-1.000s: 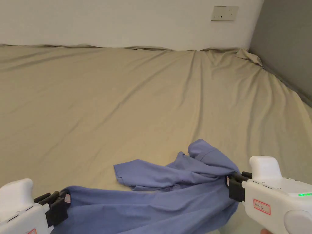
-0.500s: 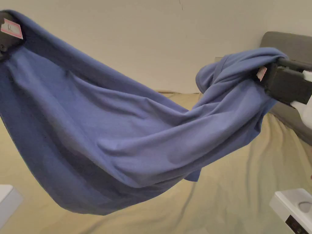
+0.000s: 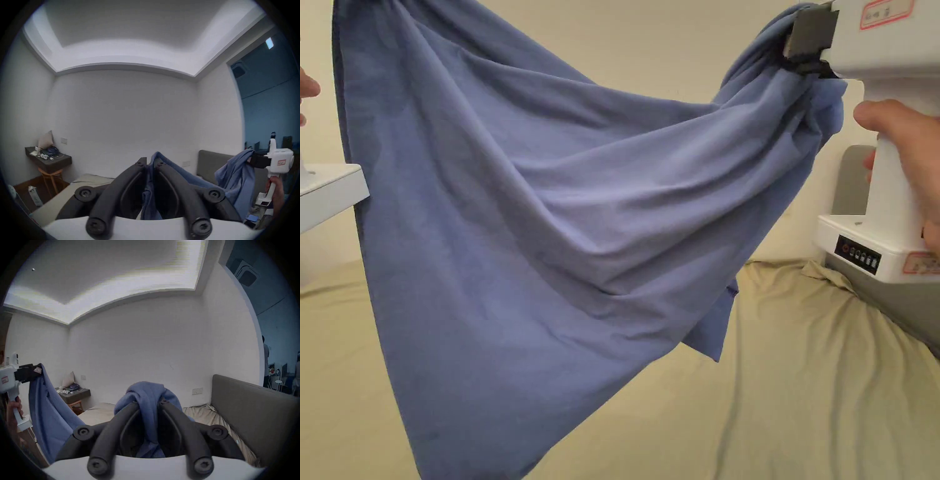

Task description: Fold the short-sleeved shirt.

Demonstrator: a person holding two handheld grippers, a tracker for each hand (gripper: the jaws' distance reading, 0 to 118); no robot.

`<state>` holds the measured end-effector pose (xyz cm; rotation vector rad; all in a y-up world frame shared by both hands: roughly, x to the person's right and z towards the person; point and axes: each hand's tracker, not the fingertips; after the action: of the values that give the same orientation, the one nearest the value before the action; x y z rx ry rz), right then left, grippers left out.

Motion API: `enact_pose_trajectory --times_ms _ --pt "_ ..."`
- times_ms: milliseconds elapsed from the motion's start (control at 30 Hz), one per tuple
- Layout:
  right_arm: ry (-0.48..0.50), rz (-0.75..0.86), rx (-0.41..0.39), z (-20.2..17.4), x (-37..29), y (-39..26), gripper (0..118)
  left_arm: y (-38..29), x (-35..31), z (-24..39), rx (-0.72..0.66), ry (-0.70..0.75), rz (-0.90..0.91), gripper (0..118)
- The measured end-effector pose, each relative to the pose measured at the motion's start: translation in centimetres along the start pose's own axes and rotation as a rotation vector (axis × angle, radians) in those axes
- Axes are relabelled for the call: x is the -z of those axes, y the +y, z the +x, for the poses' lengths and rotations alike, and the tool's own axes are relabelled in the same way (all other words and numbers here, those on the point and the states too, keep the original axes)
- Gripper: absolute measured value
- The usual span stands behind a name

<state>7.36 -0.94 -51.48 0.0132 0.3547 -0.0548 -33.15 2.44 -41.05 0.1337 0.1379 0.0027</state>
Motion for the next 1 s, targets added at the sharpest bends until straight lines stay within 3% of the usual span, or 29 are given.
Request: enact_pose_trajectory --times_ms 167,267,400,567,700,800,1000 --pt "-0.032 -0.106 -0.005 0.0 11.0 -1.7 14 -3.1 8.5 -2.3 -0.031 0.050 -0.096 5" --pt "-0.071 -0.192 -0.052 -0.9 17.2 -5.3 14 -7.3 12.9 -3.9 -0.041 0.092 -0.158 5" --pt "-0.058 -0.277 -0.043 -1.0 24.1 -13.7 14 -16.4 17.5 -6.3 -0.069 0.130 -0.244 5" --pt "-0.068 -0.497 -0.039 -0.5 28.8 -29.9 14 -32.9 17.9 -6.5 -0.137 0.148 -0.416 5" --pt "-0.089 -0.664 -0.003 0.5 28.7 -43.0 14 -45.8 16.8 -7.1 -0.213 0.144 -0.605 5" --pt "-0.107 -0.743 0.050 1.7 27.1 -49.3 14 -52.4 14.7 -7.1 -0.261 0.156 -0.732 5" --pt "-0.075 -0.740 0.020 3.2 21.7 -51.8 14 -54.1 10.0 -7.5 -0.305 0.166 -0.743 5"
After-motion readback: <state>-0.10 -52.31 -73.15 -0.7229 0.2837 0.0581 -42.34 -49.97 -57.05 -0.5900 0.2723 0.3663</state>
